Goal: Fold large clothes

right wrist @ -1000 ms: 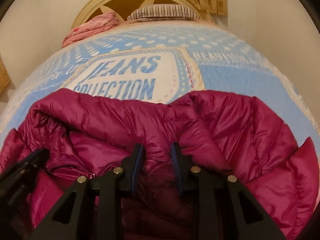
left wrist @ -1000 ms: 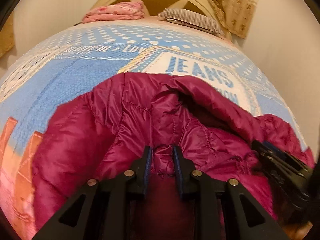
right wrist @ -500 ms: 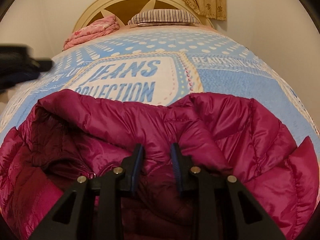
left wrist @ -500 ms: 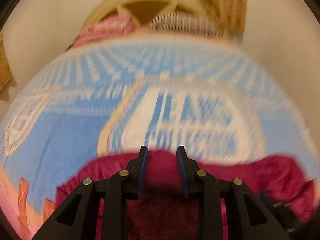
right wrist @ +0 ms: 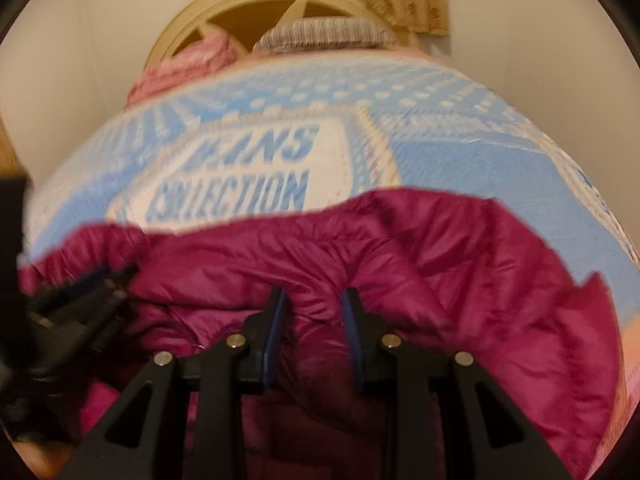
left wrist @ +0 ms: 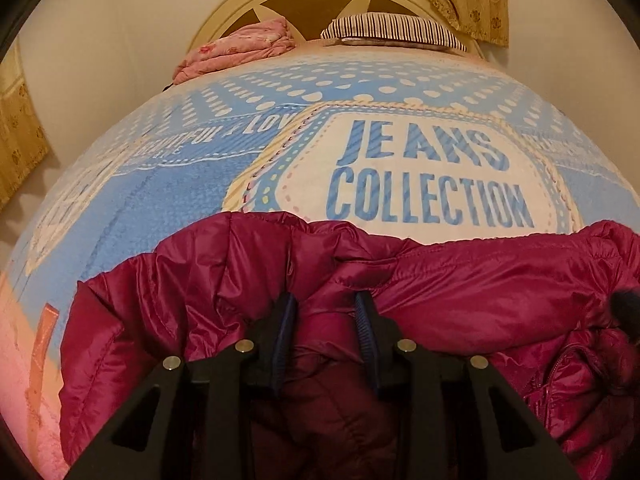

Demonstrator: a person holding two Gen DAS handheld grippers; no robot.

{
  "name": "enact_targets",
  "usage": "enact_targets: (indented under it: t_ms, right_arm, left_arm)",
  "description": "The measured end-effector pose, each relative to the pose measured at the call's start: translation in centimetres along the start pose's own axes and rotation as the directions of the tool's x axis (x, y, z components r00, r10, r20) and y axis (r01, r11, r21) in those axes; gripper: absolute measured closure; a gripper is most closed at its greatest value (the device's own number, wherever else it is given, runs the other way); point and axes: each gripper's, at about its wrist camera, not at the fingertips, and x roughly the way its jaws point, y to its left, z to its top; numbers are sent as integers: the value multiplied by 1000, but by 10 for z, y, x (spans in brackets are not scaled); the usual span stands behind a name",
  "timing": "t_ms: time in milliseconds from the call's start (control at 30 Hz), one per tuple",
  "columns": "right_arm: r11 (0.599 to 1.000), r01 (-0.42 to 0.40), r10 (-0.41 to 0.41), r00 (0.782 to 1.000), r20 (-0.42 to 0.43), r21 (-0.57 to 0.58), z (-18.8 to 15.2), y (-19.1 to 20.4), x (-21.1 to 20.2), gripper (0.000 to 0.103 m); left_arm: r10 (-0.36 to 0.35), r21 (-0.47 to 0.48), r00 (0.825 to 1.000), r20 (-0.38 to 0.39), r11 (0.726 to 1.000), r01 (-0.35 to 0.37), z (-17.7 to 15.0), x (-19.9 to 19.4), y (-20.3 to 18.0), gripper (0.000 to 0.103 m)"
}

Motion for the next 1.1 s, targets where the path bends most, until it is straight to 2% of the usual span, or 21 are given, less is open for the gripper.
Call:
enact_targets:
  t_ms: [67, 100, 133, 167, 233, 500, 1100]
  right_arm:
    - [999, 14, -17, 998, 54, 49, 7, -10, -14, 71]
    - [996, 59, -63, 996, 61, 68, 12, -17, -15, 70]
    - [994, 83, -86, 995, 40, 77, 15, -21, -10, 65]
    - [992, 96, -98, 995, 12, 80, 17, -24, -2, 65]
    - [989, 141, -137, 988, -67, 47, 12, -30, 22, 64]
    - [976, 211, -213, 977, -30, -45, 2, -19, 32, 63]
    - [969, 242, -242, 970, -5, -56, 0, -16, 35, 60]
  left_arm:
    - [-4, -4, 1000, 0, 1000, 4, 2, 2, -1, 69]
    - [-4, -4, 1000, 1, 1000, 4, 0, 0, -1, 69]
    - [-3, -4, 1000, 1, 1000, 3, 0, 0, -1, 69]
    - [-3, -2, 1000, 2, 1000, 3, 0, 0, -1, 69]
    - [-3, -2, 1000, 3, 1000, 3, 0, -1, -1, 69]
    - [9, 1, 1000, 5, 1000, -9, 0, -2, -4, 69]
    - [48, 27, 999, 10, 998, -49, 2, 1, -14, 68]
